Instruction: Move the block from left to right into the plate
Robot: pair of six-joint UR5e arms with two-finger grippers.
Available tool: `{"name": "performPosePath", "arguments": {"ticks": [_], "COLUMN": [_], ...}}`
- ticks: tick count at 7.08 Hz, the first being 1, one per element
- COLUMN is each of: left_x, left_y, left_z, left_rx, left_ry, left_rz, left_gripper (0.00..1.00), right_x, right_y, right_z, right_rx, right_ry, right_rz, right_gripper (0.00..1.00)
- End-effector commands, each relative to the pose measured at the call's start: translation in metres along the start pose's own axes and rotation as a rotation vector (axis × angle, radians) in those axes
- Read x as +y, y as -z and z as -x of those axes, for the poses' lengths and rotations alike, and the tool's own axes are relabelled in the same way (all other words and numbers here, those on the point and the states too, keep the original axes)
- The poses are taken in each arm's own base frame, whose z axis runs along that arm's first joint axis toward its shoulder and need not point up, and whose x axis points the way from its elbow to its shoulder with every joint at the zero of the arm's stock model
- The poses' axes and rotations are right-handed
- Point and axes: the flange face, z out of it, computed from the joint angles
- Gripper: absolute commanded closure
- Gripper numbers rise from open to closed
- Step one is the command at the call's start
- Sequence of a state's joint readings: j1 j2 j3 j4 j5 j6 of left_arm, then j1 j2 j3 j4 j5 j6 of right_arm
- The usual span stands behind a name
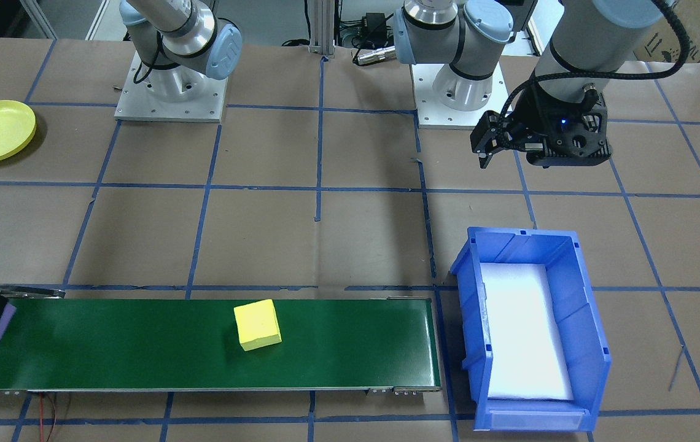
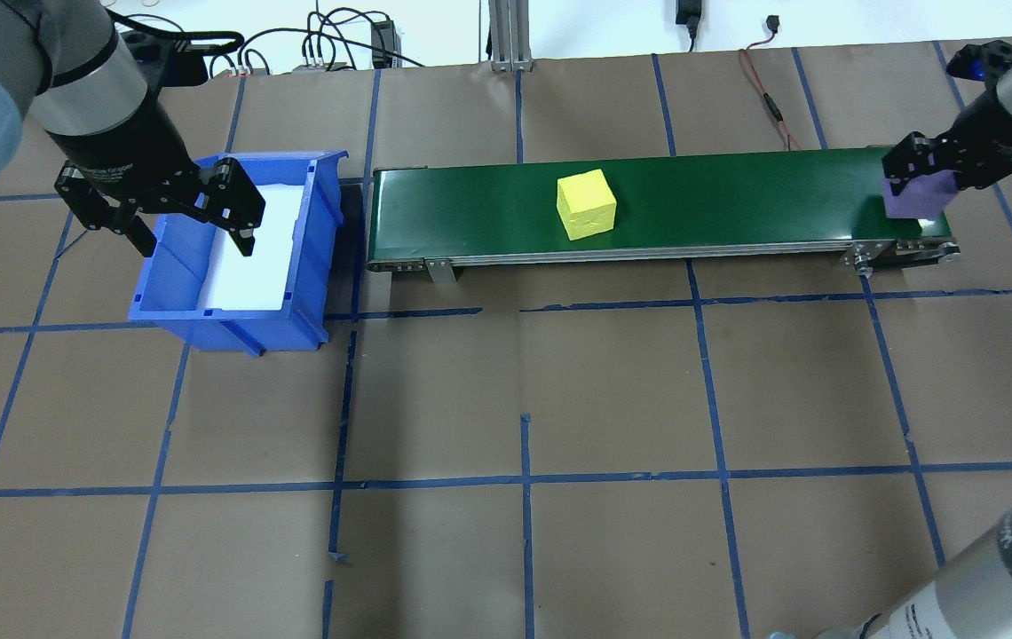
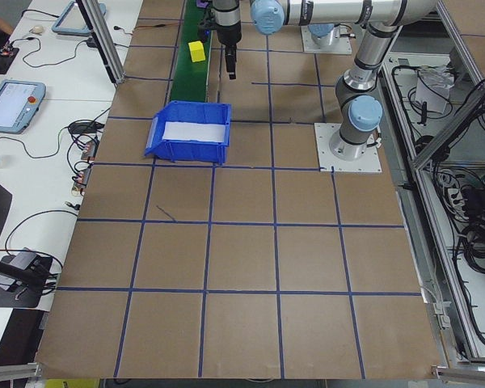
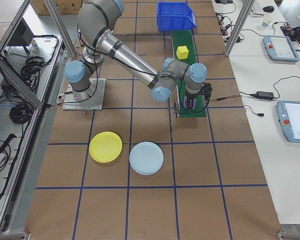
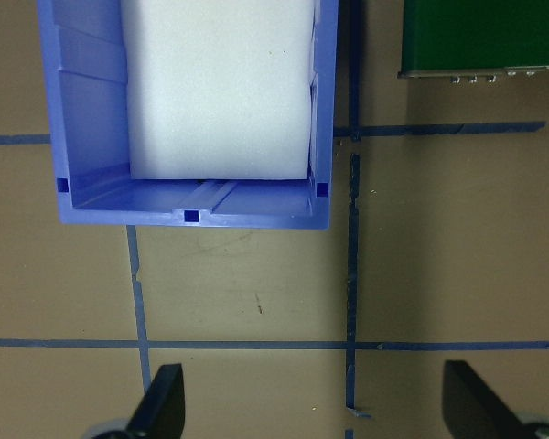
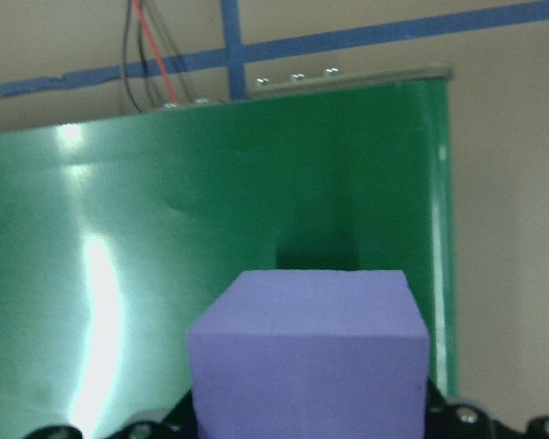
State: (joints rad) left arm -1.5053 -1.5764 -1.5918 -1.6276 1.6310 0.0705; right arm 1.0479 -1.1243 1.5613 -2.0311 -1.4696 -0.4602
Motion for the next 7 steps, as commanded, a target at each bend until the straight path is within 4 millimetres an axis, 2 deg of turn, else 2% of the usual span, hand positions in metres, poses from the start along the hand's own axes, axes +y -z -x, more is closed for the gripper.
{"name": "performPosePath", "arguments": {"ticks": [1, 2, 3, 4, 5, 6, 7], "left_x": [0.006, 0.007, 0.007, 0.007, 0.007, 0.007, 0.007], "left_y": [0.004, 0.000, -0.001, -0.001, -0.001, -0.001, -0.001], "left_z": [0.000, -0.001, -0.001, -0.001, -0.001, -0.001, -0.001], "left_rx": [-0.005, -0.003, -0.003, -0.003, -0.003, -0.004, -0.003], "left_ry": [0.001, -0.001, -0.001, -0.001, -0.001, -0.001, -0.001], "left_rz": [-0.005, 0.003, 0.003, 0.003, 0.003, 0.004, 0.004], "left_gripper": [0.00, 0.00, 0.00, 0.00, 0.00, 0.00, 0.00], "right_x": [0.064, 0.107, 0.148, 0.189, 0.214, 0.215, 0.217], "right_y": [0.032, 0.024, 0.015, -0.002, -0.006, -0.012, -0.012], "right_z": [-0.121, -0.178, -0.222, -0.248, -0.268, -0.268, -0.268], "right_rx": [0.087, 0.066, 0.046, 0.016, -0.002, -0.013, -0.008], "right_ry": [0.084, 0.074, 0.045, -0.018, -0.072, -0.080, -0.085], "right_rz": [0.023, 0.044, 0.058, 0.092, 0.089, 0.091, 0.109], "right_gripper": [0.73, 0.73, 0.73, 0.73, 0.62, 0.02, 0.00]}}
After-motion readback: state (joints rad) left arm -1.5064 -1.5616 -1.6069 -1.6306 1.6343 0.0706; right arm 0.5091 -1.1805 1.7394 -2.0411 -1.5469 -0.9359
